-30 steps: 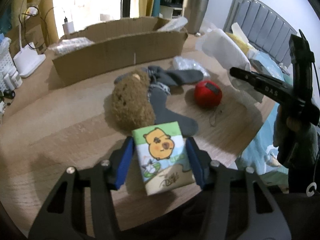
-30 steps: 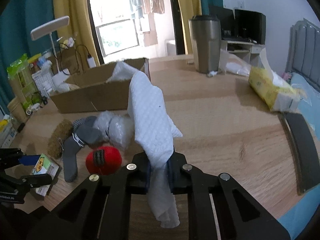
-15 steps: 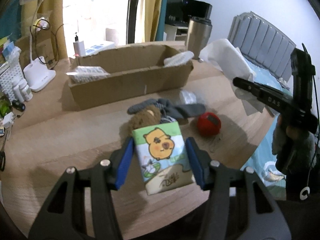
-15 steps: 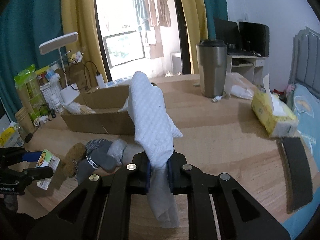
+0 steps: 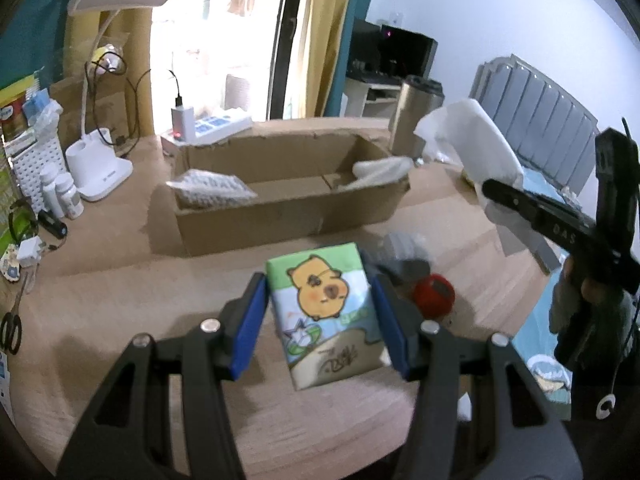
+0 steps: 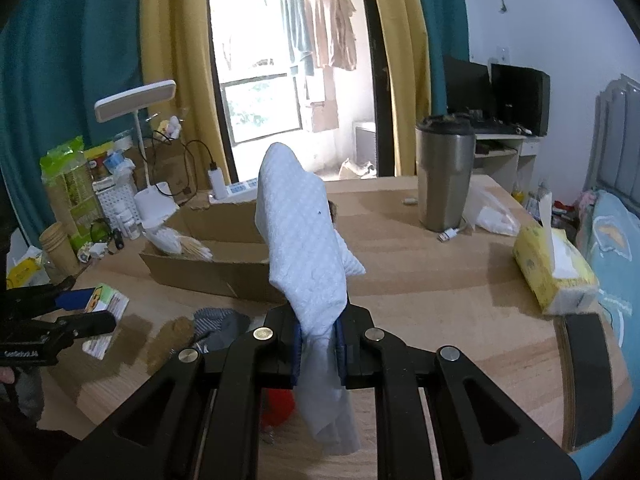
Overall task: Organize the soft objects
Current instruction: 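Carry the tissue pack and the white cloth toward the cardboard box with both tools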
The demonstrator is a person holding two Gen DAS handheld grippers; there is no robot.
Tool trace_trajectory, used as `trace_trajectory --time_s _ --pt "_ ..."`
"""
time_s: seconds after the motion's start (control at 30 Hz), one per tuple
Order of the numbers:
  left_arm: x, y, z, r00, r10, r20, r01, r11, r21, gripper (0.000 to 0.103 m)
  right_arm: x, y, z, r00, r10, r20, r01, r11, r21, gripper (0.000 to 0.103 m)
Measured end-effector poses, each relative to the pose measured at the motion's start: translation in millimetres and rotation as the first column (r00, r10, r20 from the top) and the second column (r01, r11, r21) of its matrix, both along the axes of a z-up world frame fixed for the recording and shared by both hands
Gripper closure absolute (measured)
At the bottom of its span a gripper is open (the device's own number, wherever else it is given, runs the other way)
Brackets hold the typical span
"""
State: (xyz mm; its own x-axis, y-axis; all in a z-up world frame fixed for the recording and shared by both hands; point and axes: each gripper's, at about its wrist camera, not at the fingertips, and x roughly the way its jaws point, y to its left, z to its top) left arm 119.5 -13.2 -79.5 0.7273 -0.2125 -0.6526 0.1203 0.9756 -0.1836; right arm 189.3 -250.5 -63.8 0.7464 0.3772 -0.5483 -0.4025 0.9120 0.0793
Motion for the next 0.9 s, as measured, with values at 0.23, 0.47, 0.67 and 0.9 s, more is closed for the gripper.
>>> trace_trajectory --time_s 0.23,0.47,0.67,0.9 --pt "8 8 11 0.999 0.013 0.052 -0.011 1.0 -0.028 0.048 2 17 12 0.999 0.035 0.018 -0.035 0.999 -0.002 0.088" --pt "17 12 15 0.997 0.025 0.071 -0.023 0.999 -0.033 0.048 6 36 15 0.997 0.077 0.013 -0.077 0.997 -0.009 0.088" --pt "24 17 18 0.996 0.032 0.086 -0.029 0.999 -0.035 0.048 10 51 16 0.994 0.109 0.004 -0.109 0.994 -0.01 0.088" --pt "31 21 21 0.994 0.04 0.102 -0.036 0.999 -0.034 0.048 16 68 15 0.989 0.146 -0.005 -0.146 0.989 -0.009 0.088"
